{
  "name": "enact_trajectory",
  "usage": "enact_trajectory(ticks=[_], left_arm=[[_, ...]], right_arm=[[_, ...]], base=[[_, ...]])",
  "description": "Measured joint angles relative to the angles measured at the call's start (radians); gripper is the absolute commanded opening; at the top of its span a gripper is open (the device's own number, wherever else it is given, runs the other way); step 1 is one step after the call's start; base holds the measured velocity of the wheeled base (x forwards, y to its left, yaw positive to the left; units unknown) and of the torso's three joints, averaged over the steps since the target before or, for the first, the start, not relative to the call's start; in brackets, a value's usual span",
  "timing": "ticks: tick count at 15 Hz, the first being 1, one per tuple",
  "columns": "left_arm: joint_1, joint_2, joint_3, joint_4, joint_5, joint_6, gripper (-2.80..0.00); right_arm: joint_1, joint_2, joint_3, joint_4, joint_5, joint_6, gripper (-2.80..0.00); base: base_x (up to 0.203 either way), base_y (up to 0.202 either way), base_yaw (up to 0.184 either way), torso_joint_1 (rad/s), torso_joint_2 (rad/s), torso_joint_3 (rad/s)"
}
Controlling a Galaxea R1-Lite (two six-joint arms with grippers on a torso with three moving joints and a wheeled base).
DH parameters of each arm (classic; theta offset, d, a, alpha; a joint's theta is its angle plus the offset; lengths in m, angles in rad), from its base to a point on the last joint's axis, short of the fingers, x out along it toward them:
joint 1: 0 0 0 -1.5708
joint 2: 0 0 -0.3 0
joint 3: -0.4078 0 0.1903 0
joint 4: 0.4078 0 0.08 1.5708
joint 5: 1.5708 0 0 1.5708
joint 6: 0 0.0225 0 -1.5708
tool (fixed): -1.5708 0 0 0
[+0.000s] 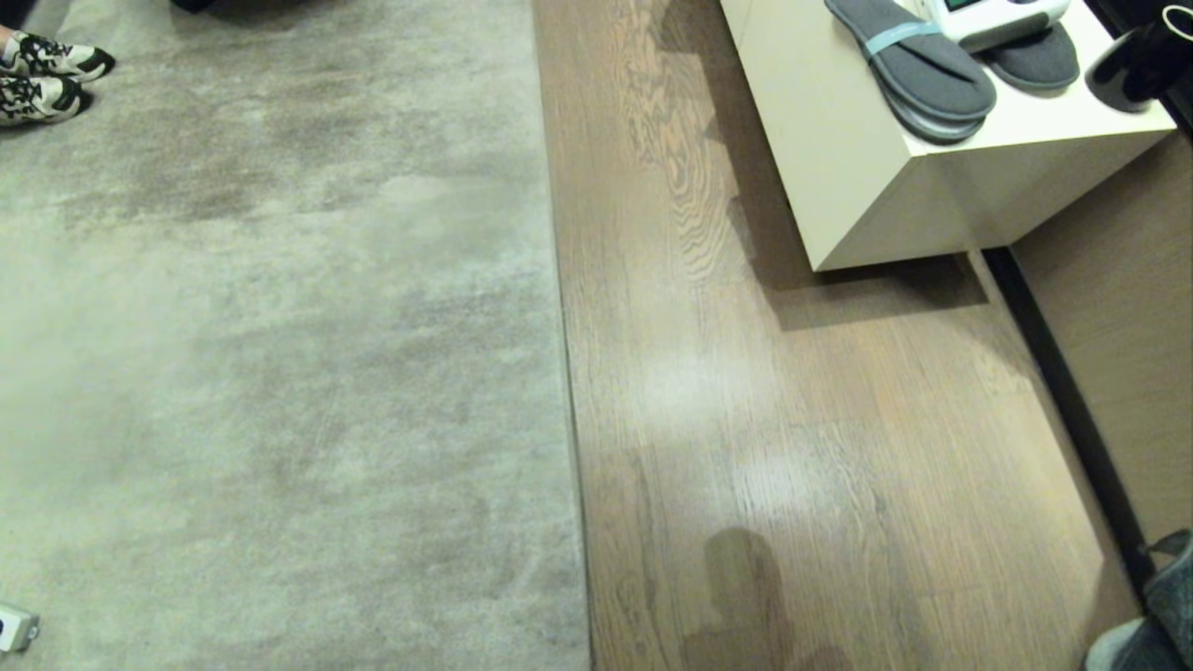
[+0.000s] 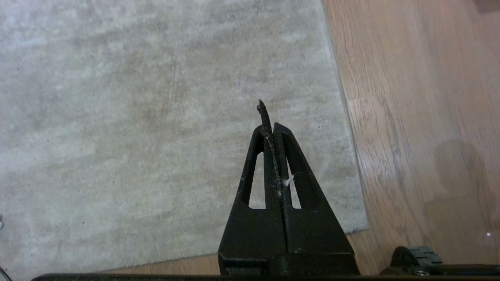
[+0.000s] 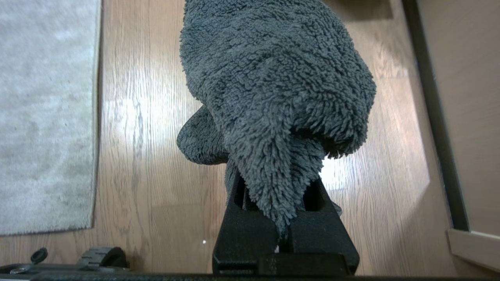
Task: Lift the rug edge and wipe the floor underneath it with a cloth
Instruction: Put down the rag
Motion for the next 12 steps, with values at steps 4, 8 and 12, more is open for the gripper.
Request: enact_trajectory(ticks=[4, 8, 12], left_arm=[[0.000, 0.000, 0.000, 0.000, 0.003, 0.001, -2.80], [0.000, 0.000, 0.000, 0.000, 0.003, 0.001, -2.80], [0.000, 0.000, 0.000, 0.000, 0.005, 0.000, -2.80]], right_arm=[[0.000, 0.000, 0.000, 0.000, 0.000, 0.000, -2.80], [0.000, 0.000, 0.000, 0.000, 0.000, 0.000, -2.80], [0.000, 0.000, 0.000, 0.000, 0.000, 0.000, -2.80]], base=[[0.000, 0.000, 0.000, 0.002, 0.00, 0.201], [0.000, 0.000, 0.000, 0.002, 0.00, 0.202], [0.000, 0.000, 0.000, 0.003, 0.00, 0.204]])
